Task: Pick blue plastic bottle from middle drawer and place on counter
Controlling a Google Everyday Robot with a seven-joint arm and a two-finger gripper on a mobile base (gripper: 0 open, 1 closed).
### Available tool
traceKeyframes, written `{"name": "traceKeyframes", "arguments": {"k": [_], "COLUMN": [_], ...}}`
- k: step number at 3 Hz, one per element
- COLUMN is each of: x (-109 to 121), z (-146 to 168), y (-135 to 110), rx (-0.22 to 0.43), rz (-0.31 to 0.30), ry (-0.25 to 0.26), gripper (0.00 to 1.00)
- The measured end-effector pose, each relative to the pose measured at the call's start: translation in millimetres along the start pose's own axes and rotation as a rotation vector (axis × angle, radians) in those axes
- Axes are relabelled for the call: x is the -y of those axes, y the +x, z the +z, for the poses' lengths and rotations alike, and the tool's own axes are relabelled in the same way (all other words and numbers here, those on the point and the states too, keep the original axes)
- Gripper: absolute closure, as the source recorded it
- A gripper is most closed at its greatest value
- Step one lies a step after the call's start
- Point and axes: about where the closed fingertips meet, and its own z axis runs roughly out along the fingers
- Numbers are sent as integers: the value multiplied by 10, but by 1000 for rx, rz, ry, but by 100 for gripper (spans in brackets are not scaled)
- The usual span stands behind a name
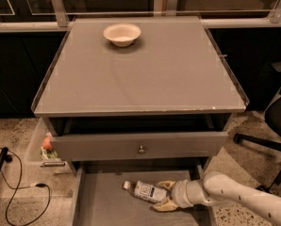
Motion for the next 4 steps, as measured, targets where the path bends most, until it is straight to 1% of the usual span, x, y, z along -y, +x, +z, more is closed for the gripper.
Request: {"name": "traceKeyframes", "arguments": {"k": [1,2,3,4], "x": [0,0,-165,-646], "z": [0,0,-180,-699], "y": [0,0,-190,-700], "rx": [0,0,22,52], "rz": [0,0,-57,-206], "ry": [0,0,0,4], "gripper": [88,100,100,100]}}
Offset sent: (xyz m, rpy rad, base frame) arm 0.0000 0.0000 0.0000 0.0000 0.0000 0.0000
